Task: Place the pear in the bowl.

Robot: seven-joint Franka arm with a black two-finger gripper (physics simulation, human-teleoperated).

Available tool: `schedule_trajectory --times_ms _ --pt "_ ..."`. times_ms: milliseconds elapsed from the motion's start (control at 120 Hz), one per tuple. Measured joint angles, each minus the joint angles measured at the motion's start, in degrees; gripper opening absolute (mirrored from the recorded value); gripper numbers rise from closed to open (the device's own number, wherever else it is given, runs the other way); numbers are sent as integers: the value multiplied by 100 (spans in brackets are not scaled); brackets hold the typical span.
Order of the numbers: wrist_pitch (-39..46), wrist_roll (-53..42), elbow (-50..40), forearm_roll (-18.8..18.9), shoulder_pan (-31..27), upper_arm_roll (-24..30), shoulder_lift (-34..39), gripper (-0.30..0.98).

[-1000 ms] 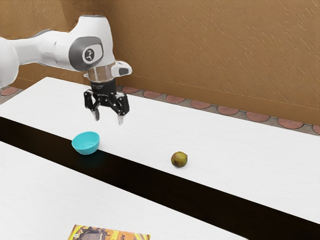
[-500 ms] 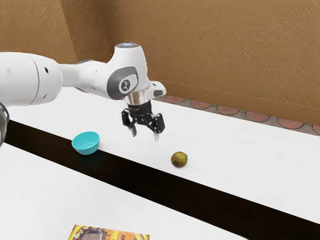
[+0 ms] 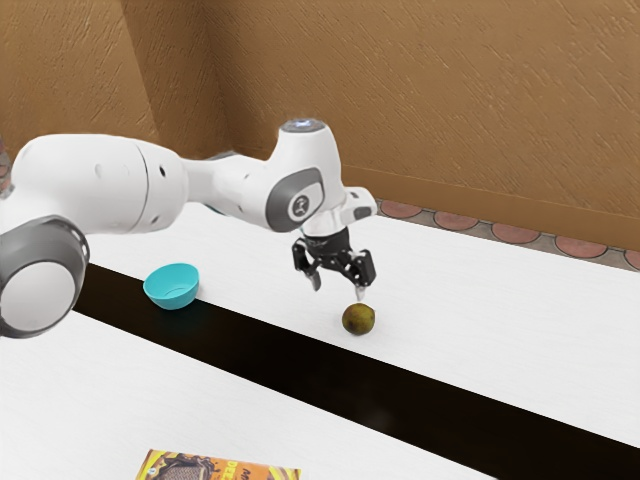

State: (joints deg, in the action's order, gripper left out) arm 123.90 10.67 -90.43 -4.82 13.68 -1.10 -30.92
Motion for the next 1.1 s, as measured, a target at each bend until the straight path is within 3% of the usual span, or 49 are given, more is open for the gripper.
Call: schedule_trajectory --times_ms 1100 --pt "214 -472 907 -241 8 58 -1229 66"
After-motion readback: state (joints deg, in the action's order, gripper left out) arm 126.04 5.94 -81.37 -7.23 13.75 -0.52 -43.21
